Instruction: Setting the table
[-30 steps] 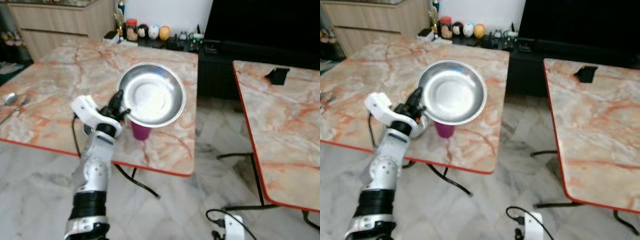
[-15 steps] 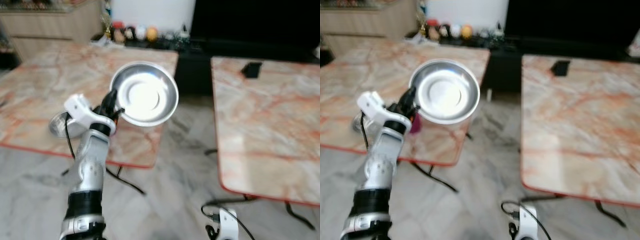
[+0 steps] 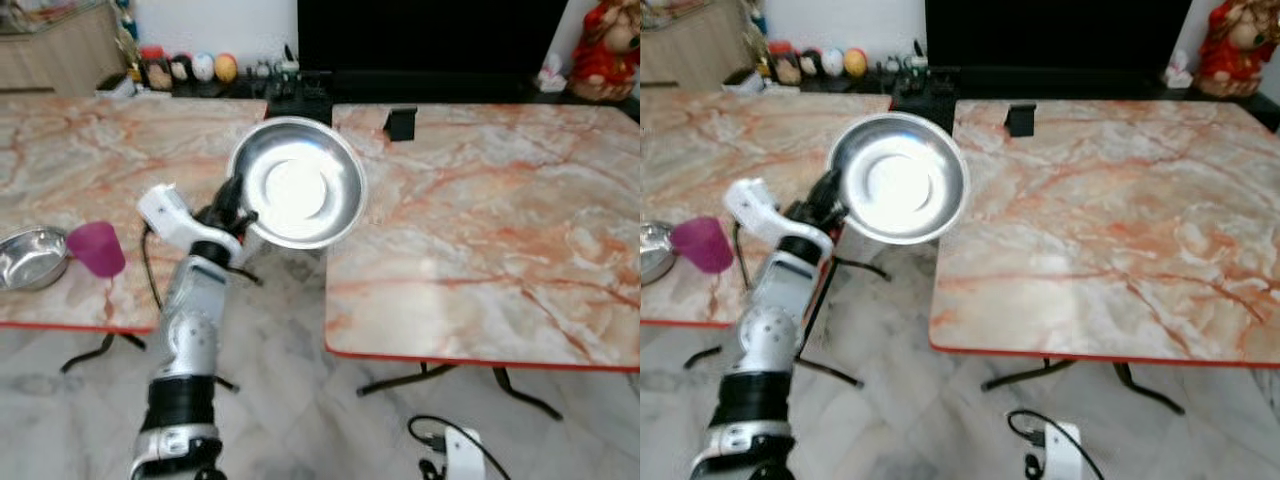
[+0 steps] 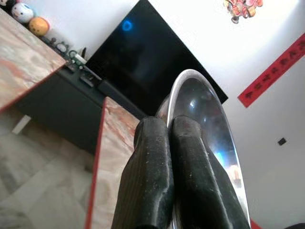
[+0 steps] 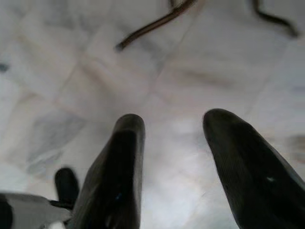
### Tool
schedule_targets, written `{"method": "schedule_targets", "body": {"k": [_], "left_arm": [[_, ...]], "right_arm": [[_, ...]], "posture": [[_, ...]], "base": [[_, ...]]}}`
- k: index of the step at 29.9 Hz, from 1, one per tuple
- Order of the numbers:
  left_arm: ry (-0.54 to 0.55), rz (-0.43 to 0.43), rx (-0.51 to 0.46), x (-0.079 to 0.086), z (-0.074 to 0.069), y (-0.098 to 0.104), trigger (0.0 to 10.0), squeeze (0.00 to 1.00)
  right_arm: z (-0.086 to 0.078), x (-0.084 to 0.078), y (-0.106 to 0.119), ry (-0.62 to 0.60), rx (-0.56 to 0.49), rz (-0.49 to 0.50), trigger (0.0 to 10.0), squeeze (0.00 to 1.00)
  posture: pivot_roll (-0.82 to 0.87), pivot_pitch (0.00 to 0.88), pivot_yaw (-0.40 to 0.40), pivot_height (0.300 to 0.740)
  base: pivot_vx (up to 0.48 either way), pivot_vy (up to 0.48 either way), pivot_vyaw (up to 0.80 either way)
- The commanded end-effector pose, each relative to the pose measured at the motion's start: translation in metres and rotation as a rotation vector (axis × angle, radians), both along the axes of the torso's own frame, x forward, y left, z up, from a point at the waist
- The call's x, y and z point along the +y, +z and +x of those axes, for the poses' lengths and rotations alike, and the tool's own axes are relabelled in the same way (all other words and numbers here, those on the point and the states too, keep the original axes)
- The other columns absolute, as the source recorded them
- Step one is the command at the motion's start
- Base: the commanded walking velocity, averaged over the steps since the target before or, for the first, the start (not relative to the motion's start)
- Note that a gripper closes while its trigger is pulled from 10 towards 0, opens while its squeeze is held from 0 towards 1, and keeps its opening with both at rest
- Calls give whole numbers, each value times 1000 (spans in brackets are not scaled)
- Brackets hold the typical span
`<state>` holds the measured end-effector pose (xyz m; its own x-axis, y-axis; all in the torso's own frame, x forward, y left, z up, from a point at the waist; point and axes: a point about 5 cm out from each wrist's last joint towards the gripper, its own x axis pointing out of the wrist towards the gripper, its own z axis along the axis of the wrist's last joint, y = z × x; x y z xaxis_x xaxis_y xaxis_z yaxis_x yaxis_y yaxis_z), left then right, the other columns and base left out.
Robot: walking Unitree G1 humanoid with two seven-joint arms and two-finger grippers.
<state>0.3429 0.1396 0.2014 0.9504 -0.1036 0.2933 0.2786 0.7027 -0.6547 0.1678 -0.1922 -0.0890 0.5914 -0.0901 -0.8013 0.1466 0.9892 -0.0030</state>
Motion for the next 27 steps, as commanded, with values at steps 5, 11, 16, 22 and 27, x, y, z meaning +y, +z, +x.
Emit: {"method": "schedule_targets", "body": {"k": [5,11,16,22,27], "left_arm": [[20,0,-16,7,0,6,10000,0],[20,0,-14,7,0,5,10000,0],[19,0,-13,7,1,6,10000,0],[23,0,-11,7,1,5,10000,0],[24,-1,-7,8,1,4,10000,0]], "right_arm": [[1,9,0,5,-3,22,10000,0],[1,9,-1,5,1,21,10000,0],[0,8,-1,4,4,18,10000,0],[-1,8,-2,9,10,16,10000,0],[-1,7,-2,10,12,15,10000,0]], "posture": [[70,0,-31,740],[67,0,-30,740],[65,0,-29,740],[65,0,-30,740],[60,0,-31,740]], "base": [[0,-314,0],[0,-311,0],[0,-312,0],[0,-311,0],[0,-309,0]]}}
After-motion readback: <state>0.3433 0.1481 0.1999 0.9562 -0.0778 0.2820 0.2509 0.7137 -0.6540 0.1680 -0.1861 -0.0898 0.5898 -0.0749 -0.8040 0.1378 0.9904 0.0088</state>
